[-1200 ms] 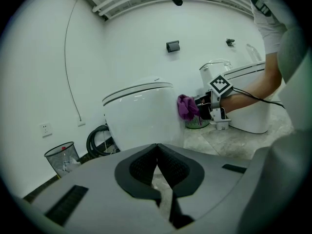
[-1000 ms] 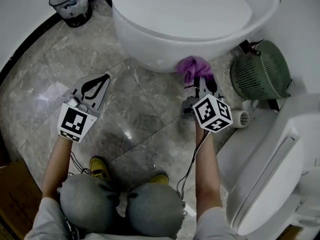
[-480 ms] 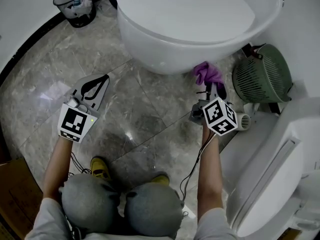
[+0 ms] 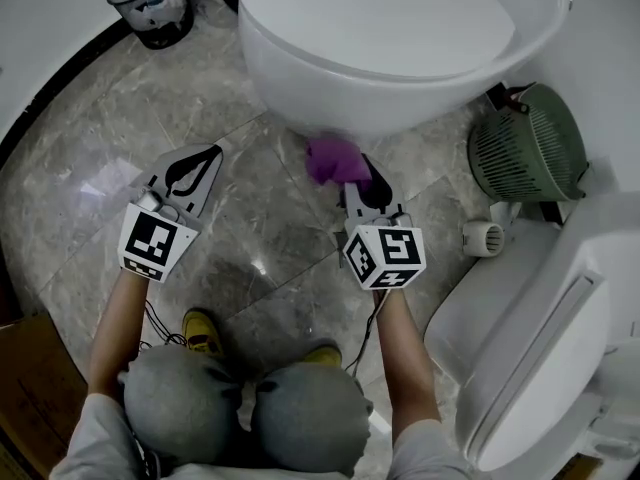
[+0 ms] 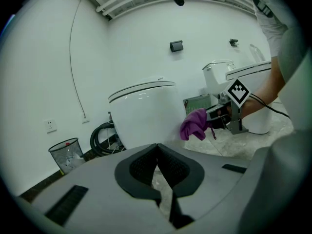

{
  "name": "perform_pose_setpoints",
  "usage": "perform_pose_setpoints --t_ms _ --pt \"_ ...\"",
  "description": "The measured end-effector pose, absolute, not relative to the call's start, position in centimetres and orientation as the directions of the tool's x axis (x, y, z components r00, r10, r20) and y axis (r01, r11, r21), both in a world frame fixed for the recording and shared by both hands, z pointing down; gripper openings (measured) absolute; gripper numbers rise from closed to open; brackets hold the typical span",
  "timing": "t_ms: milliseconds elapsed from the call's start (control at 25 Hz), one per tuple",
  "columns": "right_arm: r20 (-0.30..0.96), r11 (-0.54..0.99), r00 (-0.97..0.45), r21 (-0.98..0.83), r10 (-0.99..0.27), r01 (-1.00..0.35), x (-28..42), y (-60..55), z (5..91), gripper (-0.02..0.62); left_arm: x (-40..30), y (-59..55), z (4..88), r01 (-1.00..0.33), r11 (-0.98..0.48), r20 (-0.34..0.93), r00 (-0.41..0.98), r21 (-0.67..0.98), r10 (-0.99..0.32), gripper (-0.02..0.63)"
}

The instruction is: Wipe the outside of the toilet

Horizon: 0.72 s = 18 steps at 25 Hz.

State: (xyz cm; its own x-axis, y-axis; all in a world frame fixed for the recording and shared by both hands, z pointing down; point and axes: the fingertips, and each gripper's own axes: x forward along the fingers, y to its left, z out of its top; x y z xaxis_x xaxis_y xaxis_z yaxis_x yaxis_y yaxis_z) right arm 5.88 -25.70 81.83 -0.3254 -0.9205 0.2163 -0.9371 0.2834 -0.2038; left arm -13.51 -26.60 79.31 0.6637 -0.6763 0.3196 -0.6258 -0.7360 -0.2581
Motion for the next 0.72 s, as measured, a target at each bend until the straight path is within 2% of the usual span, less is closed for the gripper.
perform_pose_setpoints --t_ms 160,320,720 --pt "0.214 0.374 -0.417 -0.217 -0.883 -0.902 0.8 -27.1 82.4 0.092 -14.2 -26.4 79.6 -0.624 -0.736 0.329 0.66 -0.261 -0.676 0.017" --pt "0.26 0.391 -0.429 -0.184 -0.865 -0.902 -2.0 -29.3 84.2 0.092 -15.7 -26.6 80.1 -0.649 -0.719 0.336 0.639 -0.247 -0.692 0.017" --pt "0.293 0.357 -0.382 -0.138 -0.876 -0.924 -1.4 -31.2 85.2 0.091 -17.1 -26.9 80.6 -0.66 -0.712 0.344 0.628 -0.241 -0.698 0.017"
